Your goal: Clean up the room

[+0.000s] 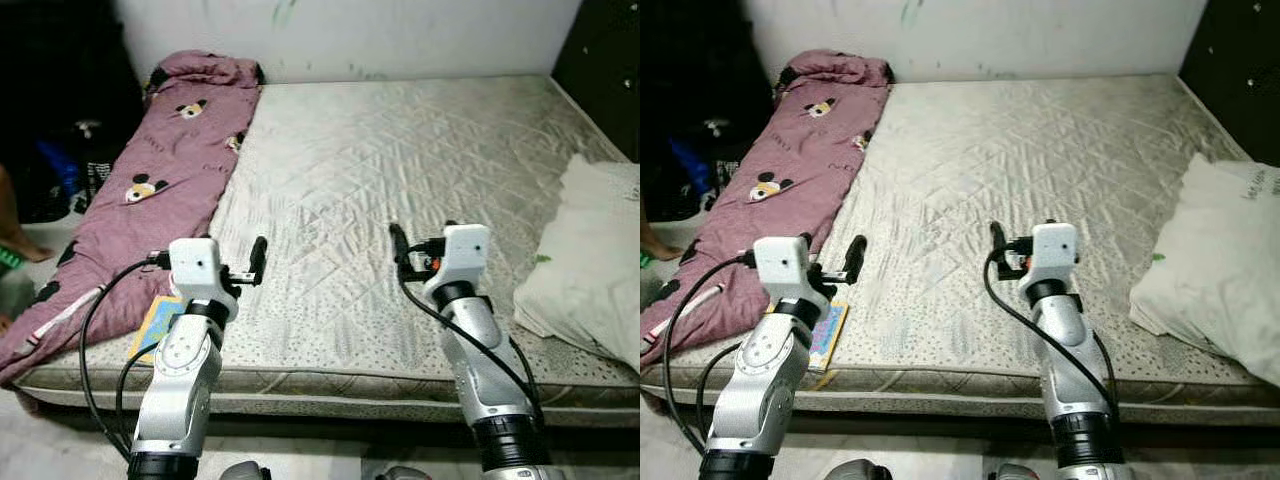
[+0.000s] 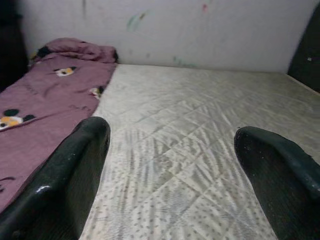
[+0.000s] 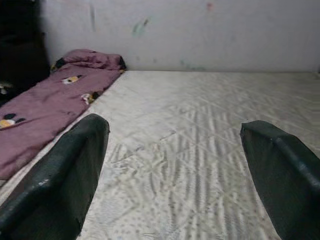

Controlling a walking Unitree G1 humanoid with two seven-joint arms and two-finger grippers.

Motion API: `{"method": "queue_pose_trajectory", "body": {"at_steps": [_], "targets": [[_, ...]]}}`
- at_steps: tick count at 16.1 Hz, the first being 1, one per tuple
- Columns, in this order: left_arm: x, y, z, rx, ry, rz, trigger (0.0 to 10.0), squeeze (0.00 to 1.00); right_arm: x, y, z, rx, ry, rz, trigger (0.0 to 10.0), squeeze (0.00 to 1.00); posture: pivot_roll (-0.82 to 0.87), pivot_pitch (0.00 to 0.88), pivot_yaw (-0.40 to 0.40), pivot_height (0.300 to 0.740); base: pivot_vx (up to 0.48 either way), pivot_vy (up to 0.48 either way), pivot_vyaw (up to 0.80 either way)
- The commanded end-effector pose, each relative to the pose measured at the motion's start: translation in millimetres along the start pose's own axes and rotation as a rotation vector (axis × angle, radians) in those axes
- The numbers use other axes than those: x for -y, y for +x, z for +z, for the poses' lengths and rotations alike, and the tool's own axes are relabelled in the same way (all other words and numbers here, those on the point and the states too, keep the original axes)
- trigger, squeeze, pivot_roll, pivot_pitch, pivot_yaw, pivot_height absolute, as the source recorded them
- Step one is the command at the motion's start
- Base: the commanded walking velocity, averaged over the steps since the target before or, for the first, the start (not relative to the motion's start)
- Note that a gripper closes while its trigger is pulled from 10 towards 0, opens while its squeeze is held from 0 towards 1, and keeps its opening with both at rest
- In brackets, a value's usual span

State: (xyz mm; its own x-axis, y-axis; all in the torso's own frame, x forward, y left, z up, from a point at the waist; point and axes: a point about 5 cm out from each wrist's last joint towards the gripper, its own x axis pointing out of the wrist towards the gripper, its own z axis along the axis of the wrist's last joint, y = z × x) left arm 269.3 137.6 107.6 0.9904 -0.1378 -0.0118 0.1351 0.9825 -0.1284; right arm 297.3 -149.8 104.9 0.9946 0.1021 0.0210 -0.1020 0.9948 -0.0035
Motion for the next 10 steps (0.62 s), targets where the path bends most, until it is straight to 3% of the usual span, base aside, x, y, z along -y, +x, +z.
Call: {"method": "queue_pose_trajectory", "body": {"at_steps": [1,10], "targets": [[-3.9,1.4,-2,-0.02,0.006,0.007,10.0,0.0,-1.8,1.4,6,0.019,0.01,0.002,10.0,0.0,-0.16,0.0,0.079,0.74,0.0,0.0,0.0],[-12.4,-6.0,8,0.017,-0.004,0.074,10.0,0.0,-16.5,14.1,13,0.008,0.021,0.094,10.0,0.0,-0.06,0.0,-0.004,0.74,0.0,0.0,0.0]]}}
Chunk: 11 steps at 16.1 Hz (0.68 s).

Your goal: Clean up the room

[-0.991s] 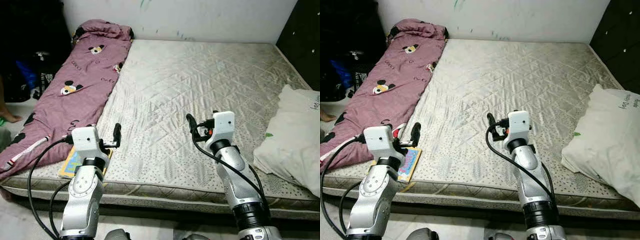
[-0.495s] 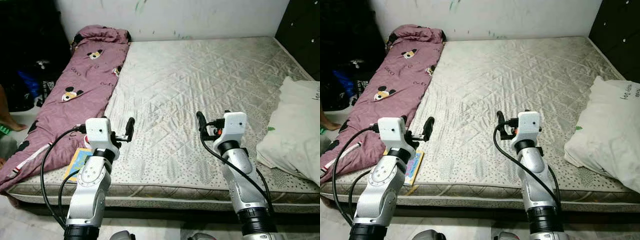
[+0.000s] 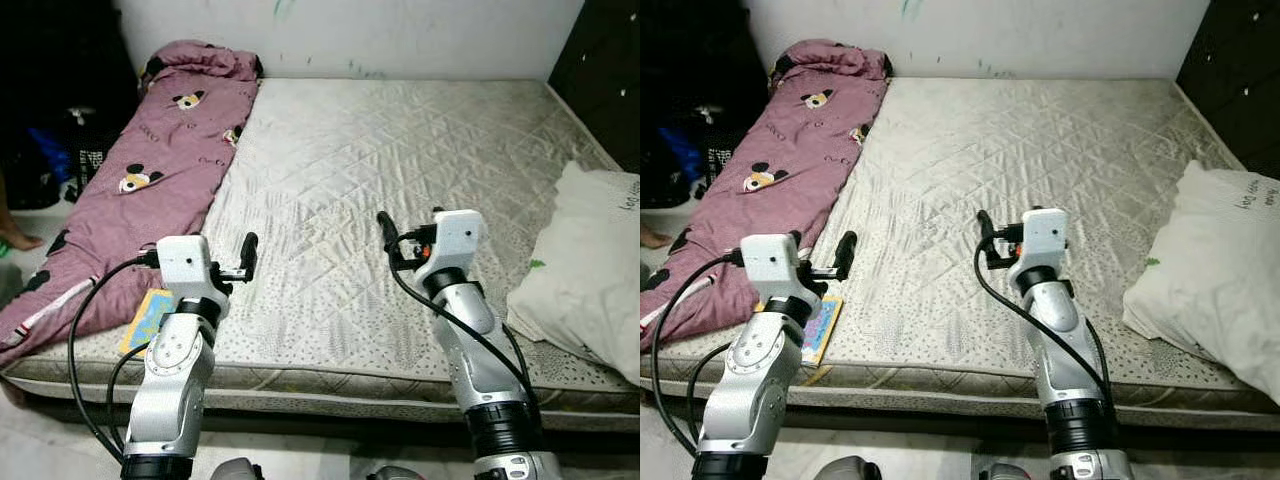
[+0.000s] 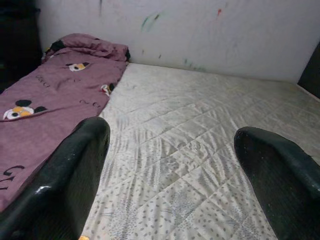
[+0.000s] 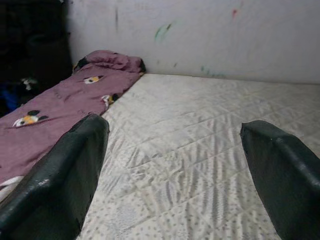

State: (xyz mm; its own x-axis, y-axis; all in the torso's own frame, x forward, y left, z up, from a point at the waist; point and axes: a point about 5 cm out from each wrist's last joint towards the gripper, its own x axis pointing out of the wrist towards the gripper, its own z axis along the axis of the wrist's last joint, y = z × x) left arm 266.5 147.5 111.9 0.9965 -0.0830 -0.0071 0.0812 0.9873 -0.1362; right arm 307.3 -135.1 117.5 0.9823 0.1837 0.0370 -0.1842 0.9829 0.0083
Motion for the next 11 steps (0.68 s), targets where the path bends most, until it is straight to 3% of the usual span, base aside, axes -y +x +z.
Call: {"method": "queue_pose_trajectory", "body": {"at_steps": [1,3,11], "targets": [[-5.0,-2.8,3.2,0.004,0.005,0.027,10.0,0.0,-4.5,4.5,0.8,-0.008,0.008,0.019,10.0,0.0,-0.06,0.0,-0.008,0.74,0.0,0.0,0.0],[-5.9,-2.7,3.9,0.003,-0.002,0.028,10.0,0.0,-6.1,6.0,2.0,-0.006,0.006,0.028,10.0,0.0,-0.06,0.0,-0.005,0.74,0.0,0.0,0.0],[-1.2,1.5,4.8,0.0,-0.007,-0.001,10.0,0.0,-2.3,6.6,3.6,-0.001,-0.004,0.018,10.0,0.0,-0.07,0.0,-0.004,0.74,0.0,-0.354,0.0]]}}
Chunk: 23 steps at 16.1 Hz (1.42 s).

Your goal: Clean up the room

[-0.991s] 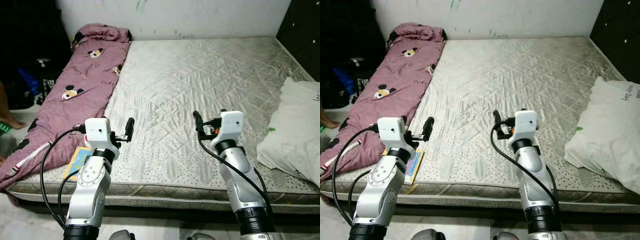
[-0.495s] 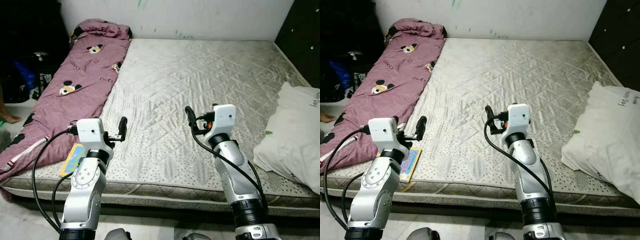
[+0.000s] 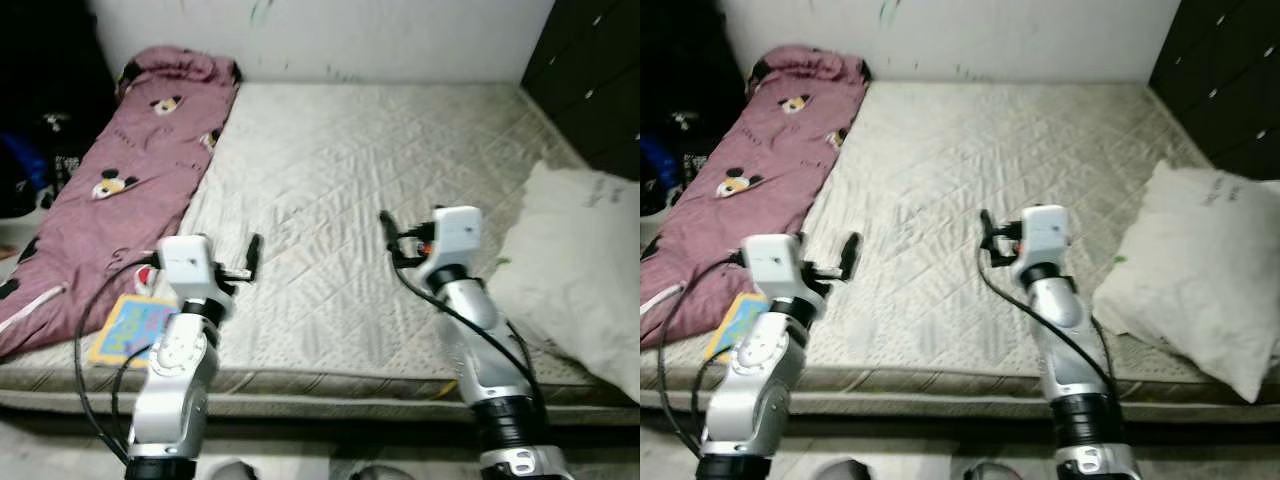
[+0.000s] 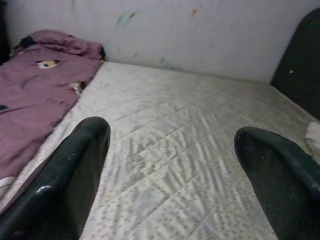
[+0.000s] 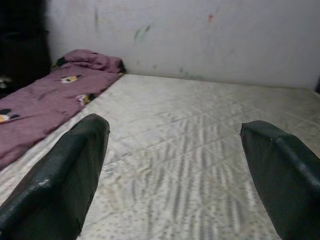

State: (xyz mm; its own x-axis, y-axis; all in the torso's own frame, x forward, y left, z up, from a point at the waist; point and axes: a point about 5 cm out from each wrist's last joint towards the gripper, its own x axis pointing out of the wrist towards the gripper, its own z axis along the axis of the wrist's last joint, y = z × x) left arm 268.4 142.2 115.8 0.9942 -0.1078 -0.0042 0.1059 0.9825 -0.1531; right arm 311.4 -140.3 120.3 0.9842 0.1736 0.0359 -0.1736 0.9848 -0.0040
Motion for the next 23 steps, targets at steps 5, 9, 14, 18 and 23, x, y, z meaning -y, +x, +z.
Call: {"method": "queue_pose_trajectory", "body": {"at_steps": [5,9,14,18,23], "targets": [[-6.1,0.3,2.4,0.008,0.008,0.027,10.0,0.0,-8.3,5.1,1.2,0.0,0.0,0.039,10.0,0.0,-0.07,0.0,-0.013,0.74,0.0,-0.362,0.0],[-6.0,1.2,2.3,0.008,0.006,0.024,10.0,0.0,-8.1,5.6,1.2,0.001,-0.005,0.038,10.0,0.0,-0.07,0.0,-0.013,0.74,0.0,-0.363,0.0],[-4.8,1.4,2.3,0.012,-0.003,0.021,10.0,0.0,-6.8,5.7,0.8,0.0,-0.004,0.036,10.0,0.0,-0.08,0.0,-0.013,0.74,0.0,-0.29,0.0],[-4.5,0.7,3.7,0.025,-0.018,0.018,10.0,0.0,-6.2,5.4,0.5,-0.002,-0.007,0.037,10.0,0.0,-0.08,0.0,-0.015,0.74,0.0,0.0,0.0],[-1.6,0.5,5.4,0.041,-0.03,-0.004,10.0,0.0,-5.2,5.3,0.5,-0.001,-0.01,0.035,10.0,0.0,-0.09,0.0,-0.017,0.74,0.0,0.0,0.0]]}}
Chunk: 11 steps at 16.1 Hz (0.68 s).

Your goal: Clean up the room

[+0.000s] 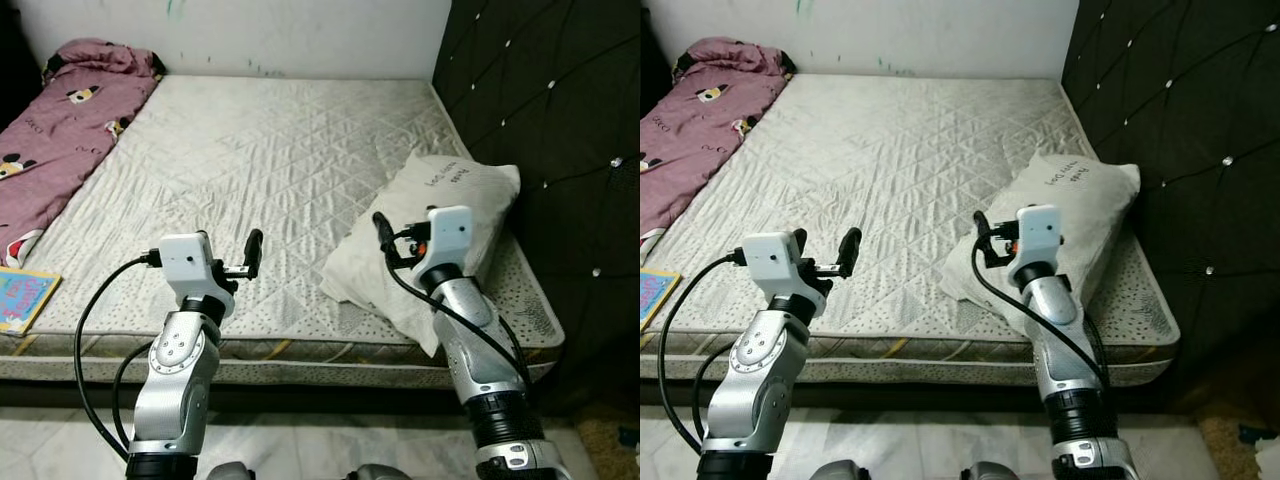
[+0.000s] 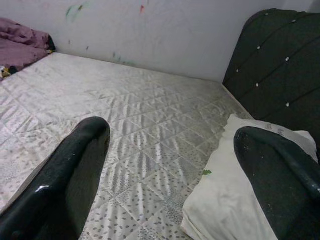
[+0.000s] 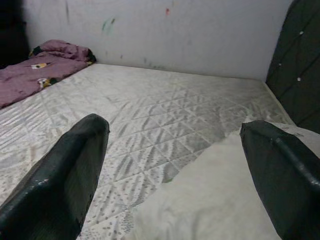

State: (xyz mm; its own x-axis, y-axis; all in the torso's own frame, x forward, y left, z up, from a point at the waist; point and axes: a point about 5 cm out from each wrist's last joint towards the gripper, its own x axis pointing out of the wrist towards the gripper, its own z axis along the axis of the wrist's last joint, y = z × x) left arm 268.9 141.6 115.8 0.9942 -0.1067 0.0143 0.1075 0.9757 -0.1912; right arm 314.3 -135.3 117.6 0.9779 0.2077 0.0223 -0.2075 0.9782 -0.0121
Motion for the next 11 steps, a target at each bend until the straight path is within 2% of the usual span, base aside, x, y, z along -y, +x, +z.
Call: {"method": "queue_pose_trajectory", "body": {"at_steps": [1,11], "targets": [[-1.6,0.1,5.6,0.024,0.008,-0.004,10.0,0.0,-0.4,1.7,3.4,0.012,-0.003,0.0,10.0,0.0,-0.09,0.0,-0.018,0.74,0.259,0.0,0.0],[-1.7,0.1,5.9,0.028,0.006,-0.013,10.0,0.0,-0.4,1.9,3.5,0.011,0.002,-0.005,10.0,0.0,-0.09,0.0,-0.015,0.74,0.297,0.0,0.0]]}}
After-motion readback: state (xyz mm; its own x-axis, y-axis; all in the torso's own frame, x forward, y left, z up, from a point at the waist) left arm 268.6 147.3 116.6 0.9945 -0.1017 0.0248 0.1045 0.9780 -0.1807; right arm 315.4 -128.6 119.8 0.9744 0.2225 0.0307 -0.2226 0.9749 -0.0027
